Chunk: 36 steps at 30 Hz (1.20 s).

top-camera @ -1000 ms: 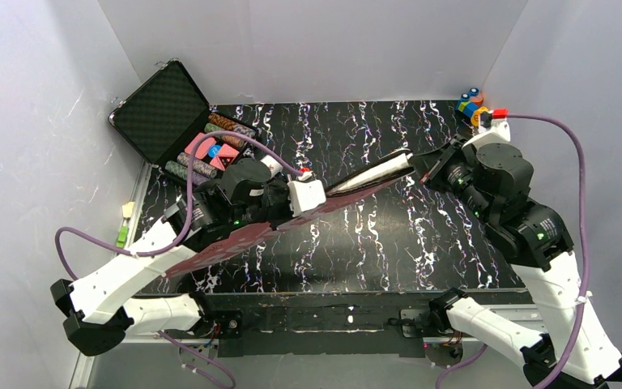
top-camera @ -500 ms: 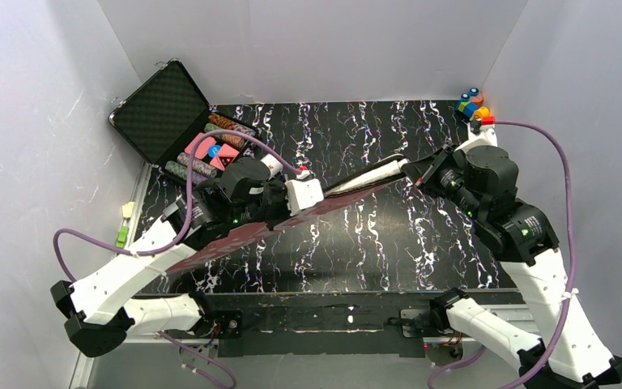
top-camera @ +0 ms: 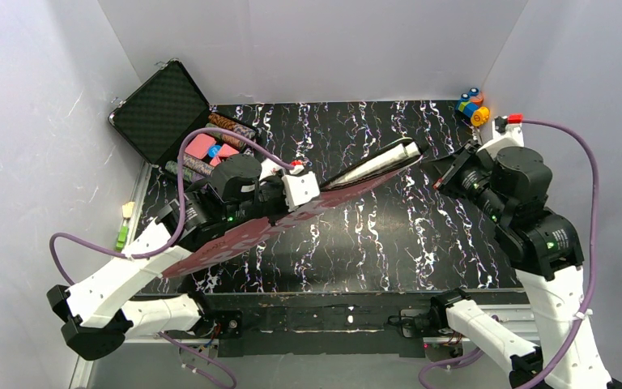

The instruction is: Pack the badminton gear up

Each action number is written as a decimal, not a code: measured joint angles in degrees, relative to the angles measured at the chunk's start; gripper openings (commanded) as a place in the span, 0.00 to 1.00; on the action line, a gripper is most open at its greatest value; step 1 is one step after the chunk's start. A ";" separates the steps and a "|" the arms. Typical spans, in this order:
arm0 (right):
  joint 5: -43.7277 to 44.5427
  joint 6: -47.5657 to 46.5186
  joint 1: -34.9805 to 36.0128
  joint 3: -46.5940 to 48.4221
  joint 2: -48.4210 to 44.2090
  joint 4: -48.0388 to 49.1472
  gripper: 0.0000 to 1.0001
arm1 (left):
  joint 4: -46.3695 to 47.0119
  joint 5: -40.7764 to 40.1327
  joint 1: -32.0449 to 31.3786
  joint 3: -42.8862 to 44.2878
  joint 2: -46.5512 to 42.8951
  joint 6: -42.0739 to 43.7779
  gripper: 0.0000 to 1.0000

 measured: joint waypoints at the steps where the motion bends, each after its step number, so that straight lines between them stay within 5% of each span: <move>1: -0.04 -0.11 0.00 0.66 0.13 0.07 0.01 | 0.00 0.11 0.09 0.00 -0.02 -0.02 0.00; 36: -1.88 -2.23 -0.57 2.91 3.63 5.55 0.01 | -1.27 1.68 0.92 -0.48 -0.28 -0.20 0.00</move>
